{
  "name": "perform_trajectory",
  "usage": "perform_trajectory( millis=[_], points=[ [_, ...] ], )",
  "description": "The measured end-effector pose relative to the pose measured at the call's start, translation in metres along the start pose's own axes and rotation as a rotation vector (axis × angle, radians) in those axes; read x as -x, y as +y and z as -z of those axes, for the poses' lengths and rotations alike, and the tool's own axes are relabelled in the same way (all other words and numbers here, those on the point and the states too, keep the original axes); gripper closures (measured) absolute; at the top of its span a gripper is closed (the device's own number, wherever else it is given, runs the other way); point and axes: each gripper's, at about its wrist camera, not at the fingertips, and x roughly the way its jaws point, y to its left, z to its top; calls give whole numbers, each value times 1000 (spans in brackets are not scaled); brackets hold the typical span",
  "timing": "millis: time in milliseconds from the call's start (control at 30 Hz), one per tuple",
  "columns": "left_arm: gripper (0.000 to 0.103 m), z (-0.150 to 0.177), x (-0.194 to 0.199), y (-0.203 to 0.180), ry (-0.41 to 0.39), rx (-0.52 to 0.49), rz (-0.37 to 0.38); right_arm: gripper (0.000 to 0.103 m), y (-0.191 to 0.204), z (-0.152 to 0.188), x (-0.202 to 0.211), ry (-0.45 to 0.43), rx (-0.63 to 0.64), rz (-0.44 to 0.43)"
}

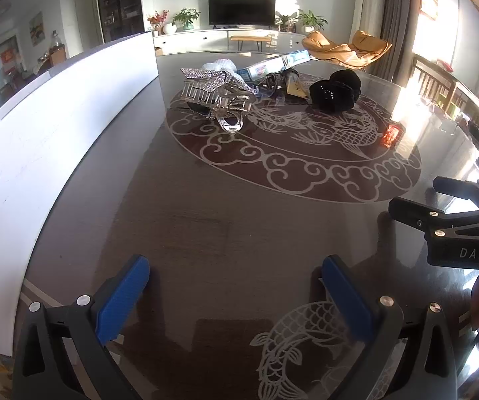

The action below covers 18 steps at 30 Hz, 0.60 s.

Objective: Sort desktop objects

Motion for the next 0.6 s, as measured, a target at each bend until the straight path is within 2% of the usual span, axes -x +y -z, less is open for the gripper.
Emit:
perform_trajectory(
  millis=[600],
  points=[
    [0, 1, 1, 0, -3, -4, 1, 0, 0, 0, 0, 0, 0, 0]
  ],
)
